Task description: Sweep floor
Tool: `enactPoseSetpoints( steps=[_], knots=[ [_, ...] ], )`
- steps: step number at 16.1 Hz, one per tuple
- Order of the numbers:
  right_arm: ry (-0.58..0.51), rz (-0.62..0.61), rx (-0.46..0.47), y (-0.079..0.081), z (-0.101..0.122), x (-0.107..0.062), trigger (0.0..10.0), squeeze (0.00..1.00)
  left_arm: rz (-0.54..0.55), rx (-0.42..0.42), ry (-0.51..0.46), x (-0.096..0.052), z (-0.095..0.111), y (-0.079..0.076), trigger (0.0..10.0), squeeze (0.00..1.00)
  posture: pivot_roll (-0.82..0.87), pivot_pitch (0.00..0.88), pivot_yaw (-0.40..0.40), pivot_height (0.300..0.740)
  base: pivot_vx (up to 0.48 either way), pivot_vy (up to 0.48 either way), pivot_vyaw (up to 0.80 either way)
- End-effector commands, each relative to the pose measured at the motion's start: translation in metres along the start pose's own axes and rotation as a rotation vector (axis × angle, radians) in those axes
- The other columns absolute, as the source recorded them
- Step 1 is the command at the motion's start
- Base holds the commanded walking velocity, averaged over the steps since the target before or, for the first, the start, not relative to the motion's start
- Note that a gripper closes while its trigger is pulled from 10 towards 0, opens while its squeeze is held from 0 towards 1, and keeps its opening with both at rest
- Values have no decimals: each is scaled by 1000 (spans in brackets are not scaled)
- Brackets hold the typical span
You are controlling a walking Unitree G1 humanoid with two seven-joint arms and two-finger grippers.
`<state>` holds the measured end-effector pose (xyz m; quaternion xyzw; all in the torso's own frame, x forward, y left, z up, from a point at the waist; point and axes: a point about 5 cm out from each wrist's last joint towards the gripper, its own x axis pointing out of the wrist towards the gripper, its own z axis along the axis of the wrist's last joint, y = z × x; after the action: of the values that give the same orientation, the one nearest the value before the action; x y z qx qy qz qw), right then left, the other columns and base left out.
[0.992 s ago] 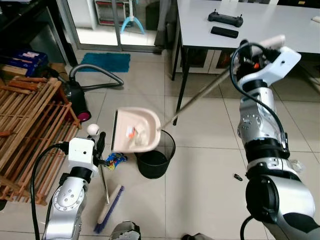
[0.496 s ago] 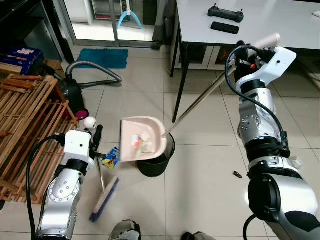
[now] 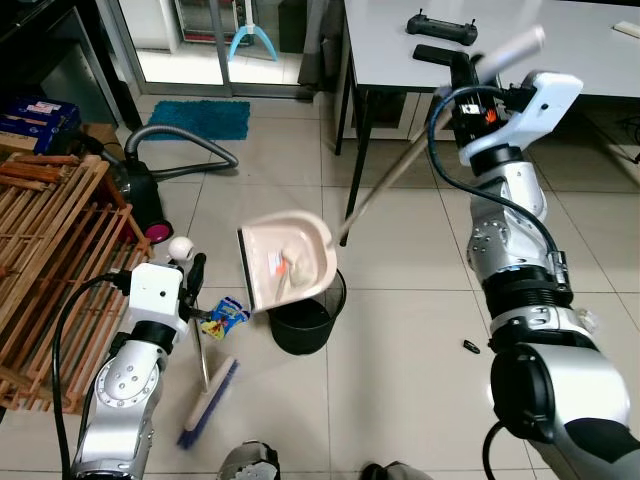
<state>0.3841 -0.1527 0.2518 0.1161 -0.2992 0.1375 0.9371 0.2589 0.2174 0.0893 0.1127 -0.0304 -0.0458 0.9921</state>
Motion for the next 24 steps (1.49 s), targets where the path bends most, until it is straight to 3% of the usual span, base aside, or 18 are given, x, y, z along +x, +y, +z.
enactPoseSetpoints(
  steps=[1,9,24],
  knots=[
    [-117,44,-26,7,20,8,10000,0,0,20,-4,-3,0,4,10000,0,96,81,0,740,0,0,0],
    [-151,160,-97,22,19,5,10000,0,-7,28,2,-6,-1,6,10000,0,102,89,5,740,0,0,0],
    [-220,319,-217,32,16,-10,10000,0,-32,30,4,-7,-3,1,10000,0,99,60,0,740,0,0,0]
  ],
)
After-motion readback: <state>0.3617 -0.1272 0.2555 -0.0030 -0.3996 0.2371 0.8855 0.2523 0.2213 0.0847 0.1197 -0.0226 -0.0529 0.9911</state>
